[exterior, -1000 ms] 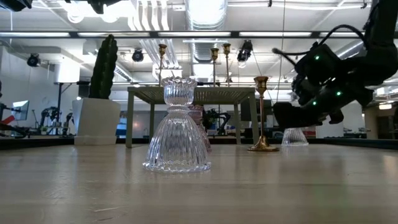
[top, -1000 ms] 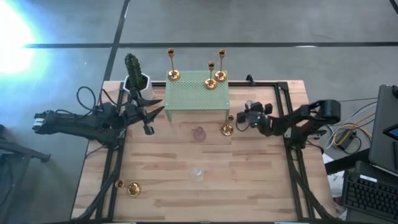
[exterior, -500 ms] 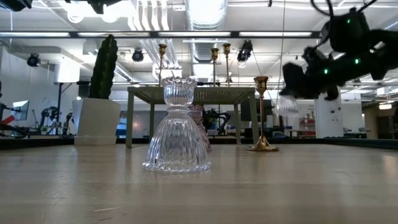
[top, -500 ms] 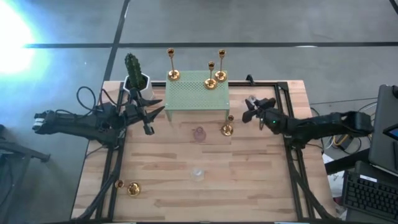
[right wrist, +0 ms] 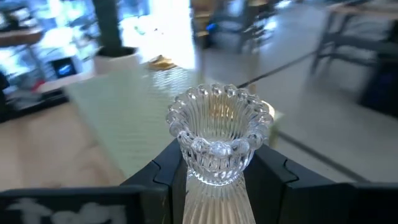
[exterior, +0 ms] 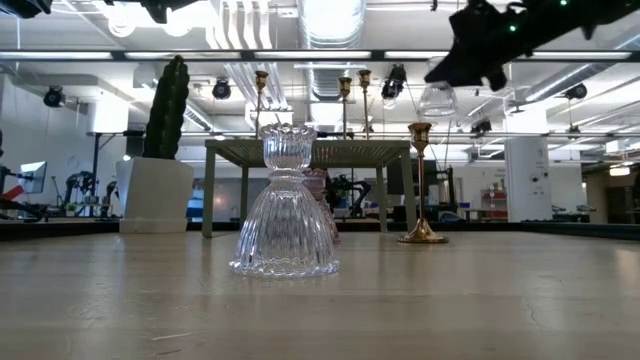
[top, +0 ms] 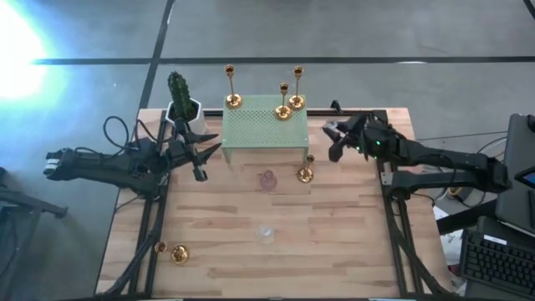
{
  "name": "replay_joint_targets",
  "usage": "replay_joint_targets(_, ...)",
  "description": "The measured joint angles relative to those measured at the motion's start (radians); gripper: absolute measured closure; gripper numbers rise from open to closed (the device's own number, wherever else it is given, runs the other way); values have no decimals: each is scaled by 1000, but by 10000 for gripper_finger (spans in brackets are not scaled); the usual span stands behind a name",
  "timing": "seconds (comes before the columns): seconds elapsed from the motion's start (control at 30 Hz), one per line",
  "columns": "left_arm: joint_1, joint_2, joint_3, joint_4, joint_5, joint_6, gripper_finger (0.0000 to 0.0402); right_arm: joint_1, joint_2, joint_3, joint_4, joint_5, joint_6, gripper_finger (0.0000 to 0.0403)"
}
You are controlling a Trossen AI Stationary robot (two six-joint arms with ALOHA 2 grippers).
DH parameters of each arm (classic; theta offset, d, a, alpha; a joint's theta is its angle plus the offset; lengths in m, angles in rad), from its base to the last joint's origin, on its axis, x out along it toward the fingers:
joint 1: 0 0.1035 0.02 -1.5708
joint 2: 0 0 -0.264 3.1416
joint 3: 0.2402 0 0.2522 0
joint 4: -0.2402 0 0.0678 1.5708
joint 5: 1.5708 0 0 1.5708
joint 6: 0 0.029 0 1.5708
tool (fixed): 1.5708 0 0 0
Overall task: Pick & Place candle stick holders
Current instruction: Put the transparent candle holder on the shelf
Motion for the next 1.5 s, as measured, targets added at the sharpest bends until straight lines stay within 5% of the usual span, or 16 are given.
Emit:
replay_joint_targets(0.37, 0, 1, 0, 0, 0, -10, 275, -47, 253, 150, 63, -192, -72, 289)
replay_joint_targets(0.97, 0, 1, 0, 0, 0, -20, 275, -191, 479, 158, 299, -422, -122, 289)
replay_joint_targets(1.5, 0, 1, 0, 0, 1, -30, 275, -258, 552, 158, 365, -476, -169, 289)
